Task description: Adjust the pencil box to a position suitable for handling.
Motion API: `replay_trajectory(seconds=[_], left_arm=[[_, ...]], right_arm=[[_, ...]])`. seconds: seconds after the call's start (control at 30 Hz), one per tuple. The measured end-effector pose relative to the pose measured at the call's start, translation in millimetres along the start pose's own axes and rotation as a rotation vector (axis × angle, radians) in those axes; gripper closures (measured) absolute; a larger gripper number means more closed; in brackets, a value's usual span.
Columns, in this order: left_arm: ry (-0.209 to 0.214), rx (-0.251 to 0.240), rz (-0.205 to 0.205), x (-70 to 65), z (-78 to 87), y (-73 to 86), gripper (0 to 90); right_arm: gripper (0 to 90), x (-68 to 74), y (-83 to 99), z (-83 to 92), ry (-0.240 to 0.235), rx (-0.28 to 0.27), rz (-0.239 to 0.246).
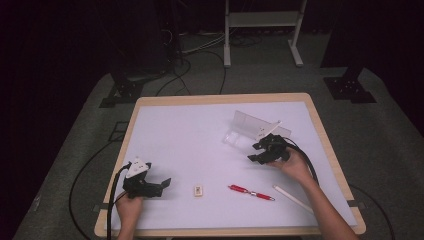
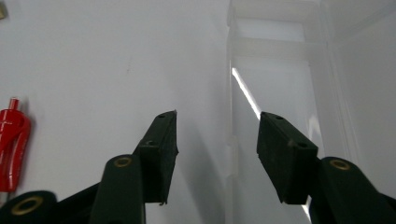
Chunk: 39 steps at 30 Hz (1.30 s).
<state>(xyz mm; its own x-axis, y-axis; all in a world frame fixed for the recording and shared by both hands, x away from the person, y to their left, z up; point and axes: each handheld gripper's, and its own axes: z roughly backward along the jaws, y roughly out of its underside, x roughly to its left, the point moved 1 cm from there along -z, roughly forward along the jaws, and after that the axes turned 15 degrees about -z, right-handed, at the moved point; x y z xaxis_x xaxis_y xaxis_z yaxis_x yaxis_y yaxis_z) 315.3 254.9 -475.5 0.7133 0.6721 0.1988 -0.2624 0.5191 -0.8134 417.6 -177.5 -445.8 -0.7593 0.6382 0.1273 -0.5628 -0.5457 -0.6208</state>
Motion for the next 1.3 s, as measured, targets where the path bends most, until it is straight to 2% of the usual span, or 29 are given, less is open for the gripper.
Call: replay_trajectory(seconds=[0.17, 0.2, 0.5, 0.63, 0.77, 1.03, 1.2, 1.27, 1.3], left_arm=[[0.0, 0.001, 0.0, 0.0, -0.1, 0.0, 0.1], [0.0, 0.001, 0.001, 0.0, -0.1, -0.1, 0.1], [0.002, 0.004, 0.004, 0.0, -0.6, -0.2, 0.1], [0.004, 0.004, 0.003, 0.4, -0.4, -0.2, 0.1], [0.006, 0.004, 0.005, 0.6, -0.5, -0.2, 0.1], [0.004, 0.0, 0.007, 1.1, -0.3, 0.0, 0.1], [0.005, -0.003, 0.011, 1.2, -0.3, 0.1, 0.1], [0.006, -0.003, 0.012, 1.3, -0.2, 0.1, 0.1], [0.006, -0.003, 0.009, 1.6, -0.2, 0.1, 0.1]], right_arm=[[59.5, -2.4, -0.7, -8.8, 0.007, 0.015, 0.01], [64.5, -3.1, -0.4, -11.1, 0.015, 0.019, 0.016], [80.5, -6.7, 2.0, -18.7, 0.039, 0.039, 0.047], [84.4, -6.1, 2.5, -21.1, 0.059, 0.042, 0.063], [85.0, -6.5, 2.1, -21.5, 0.055, 0.039, 0.079], [85.8, 0.5, 1.3, -20.9, 0.082, 0.046, 0.126], [86.3, 8.4, -3.9, -13.8, 0.07, 0.024, 0.158], [86.1, 14.8, -7.6, -8.8, 0.054, 0.015, 0.179], [86.1, 22.6, -10.2, -4.6, 0.033, 0.008, 0.201]])
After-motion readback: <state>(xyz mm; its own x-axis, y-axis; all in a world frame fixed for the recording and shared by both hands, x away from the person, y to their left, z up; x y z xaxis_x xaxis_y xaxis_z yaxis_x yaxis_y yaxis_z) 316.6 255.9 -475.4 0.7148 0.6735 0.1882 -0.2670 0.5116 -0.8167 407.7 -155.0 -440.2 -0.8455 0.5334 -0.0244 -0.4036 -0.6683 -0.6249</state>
